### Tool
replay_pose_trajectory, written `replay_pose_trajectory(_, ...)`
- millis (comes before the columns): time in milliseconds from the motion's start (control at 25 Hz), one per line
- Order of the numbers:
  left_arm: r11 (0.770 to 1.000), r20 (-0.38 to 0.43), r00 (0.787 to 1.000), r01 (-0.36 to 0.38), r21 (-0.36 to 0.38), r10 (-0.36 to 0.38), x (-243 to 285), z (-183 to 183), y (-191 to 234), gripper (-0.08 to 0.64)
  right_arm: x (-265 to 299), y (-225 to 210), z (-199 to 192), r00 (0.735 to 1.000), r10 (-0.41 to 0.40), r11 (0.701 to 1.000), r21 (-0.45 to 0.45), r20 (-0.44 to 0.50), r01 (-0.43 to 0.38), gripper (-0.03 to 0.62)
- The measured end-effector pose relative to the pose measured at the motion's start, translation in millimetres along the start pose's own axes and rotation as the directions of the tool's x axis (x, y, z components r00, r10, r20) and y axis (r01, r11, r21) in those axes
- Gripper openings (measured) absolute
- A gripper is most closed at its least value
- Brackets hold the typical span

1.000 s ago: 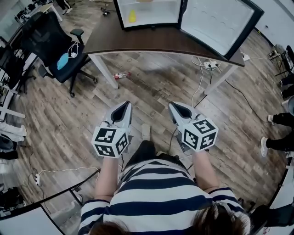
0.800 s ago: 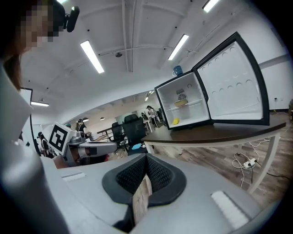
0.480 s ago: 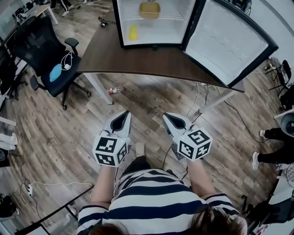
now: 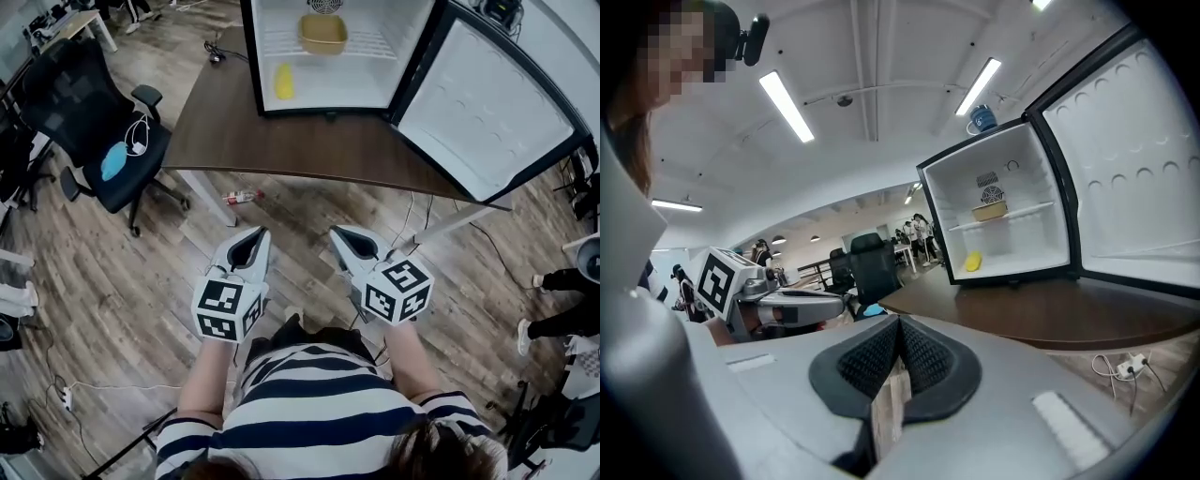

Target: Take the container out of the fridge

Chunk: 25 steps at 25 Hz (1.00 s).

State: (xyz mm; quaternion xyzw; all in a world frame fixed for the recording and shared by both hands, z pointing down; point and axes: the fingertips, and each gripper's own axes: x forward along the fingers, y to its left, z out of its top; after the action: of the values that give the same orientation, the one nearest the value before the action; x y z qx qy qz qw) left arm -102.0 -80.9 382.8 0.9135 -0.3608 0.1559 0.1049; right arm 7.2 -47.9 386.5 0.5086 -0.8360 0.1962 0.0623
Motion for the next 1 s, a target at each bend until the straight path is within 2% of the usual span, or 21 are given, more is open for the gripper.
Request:
replay_pose_trajectory(280,0.999,-0.003,0.999,-0.033,-0.009,0.032,17.4,13.7,28.1,0.000,35.3,-0.2,10.3,0.998,0.051,0.995,-0.085,-0.042,-0.054,-0.005)
replay_pose_trajectory(440,0.997,0.007,0.997,-0.080,-0.020,0.080,30.9,25.1,45.1,0.000,53.4,-26.4,35.4,0.997,0.073,0.990,-0.118,-0.011,-0.074,-0.005)
replay_pose_trajectory(640,0.990,0.024,0.990,-0.138,-0.036,0.139,60.9,43.4,58.1,0.000,74.1,-67.7,67.7,0.996,0.092,0.976,-0.197,0.002,-0.089,0.035)
replay_pose_trajectory(1000,0.977,0.057,0.977,-0.202,-0.066,0.206,132.9,76.8,74.3,0.000,118.4,-139.3,119.6,0.994,0.100,0.907,-0.406,-0.046,-0.110,0.120)
